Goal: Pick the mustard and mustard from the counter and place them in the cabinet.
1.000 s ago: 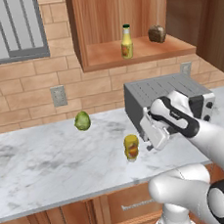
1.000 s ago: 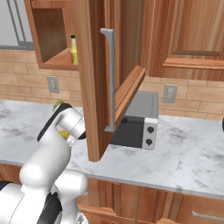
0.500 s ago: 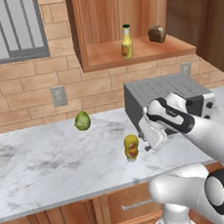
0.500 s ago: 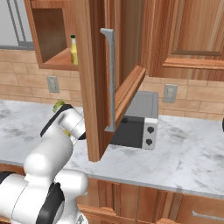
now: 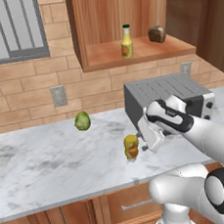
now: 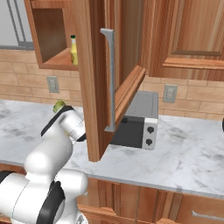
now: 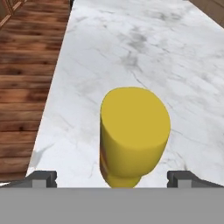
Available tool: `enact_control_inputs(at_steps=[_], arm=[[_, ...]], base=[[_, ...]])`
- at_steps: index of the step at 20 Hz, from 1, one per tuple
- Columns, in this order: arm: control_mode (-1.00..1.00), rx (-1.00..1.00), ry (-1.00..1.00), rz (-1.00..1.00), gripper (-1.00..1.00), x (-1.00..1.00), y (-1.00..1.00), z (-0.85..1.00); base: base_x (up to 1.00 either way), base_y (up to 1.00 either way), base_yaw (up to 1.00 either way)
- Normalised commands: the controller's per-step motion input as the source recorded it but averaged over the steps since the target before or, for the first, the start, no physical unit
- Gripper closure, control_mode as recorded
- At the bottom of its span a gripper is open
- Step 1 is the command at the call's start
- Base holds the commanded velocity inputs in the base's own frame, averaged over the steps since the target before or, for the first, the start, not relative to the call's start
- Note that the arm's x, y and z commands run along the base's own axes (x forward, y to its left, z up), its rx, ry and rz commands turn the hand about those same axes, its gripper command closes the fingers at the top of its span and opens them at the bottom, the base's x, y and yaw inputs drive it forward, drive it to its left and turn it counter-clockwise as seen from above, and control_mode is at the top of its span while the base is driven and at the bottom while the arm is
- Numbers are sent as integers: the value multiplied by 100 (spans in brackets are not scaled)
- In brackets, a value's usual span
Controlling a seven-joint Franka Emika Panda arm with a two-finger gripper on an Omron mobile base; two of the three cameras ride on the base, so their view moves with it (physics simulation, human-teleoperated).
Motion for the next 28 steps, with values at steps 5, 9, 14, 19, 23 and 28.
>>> enact_control_inputs(at_steps=[5,9,14,19,23,28], arm=[[-100,2,0,0,-100,20,10,-7],[-100,0,0,0,-100,20,6,-5],[-100,0,0,0,-100,20,2,-7],[-100,0,0,0,-100,21,0,-7],[-100,0,1,0,100,31,0,-11],[-100,2,0,0,100,11,0,-6]], base=[[0,0,0],[0,0,0],[0,0,0],[0,0,0],[0,0,0],[0,0,0]])
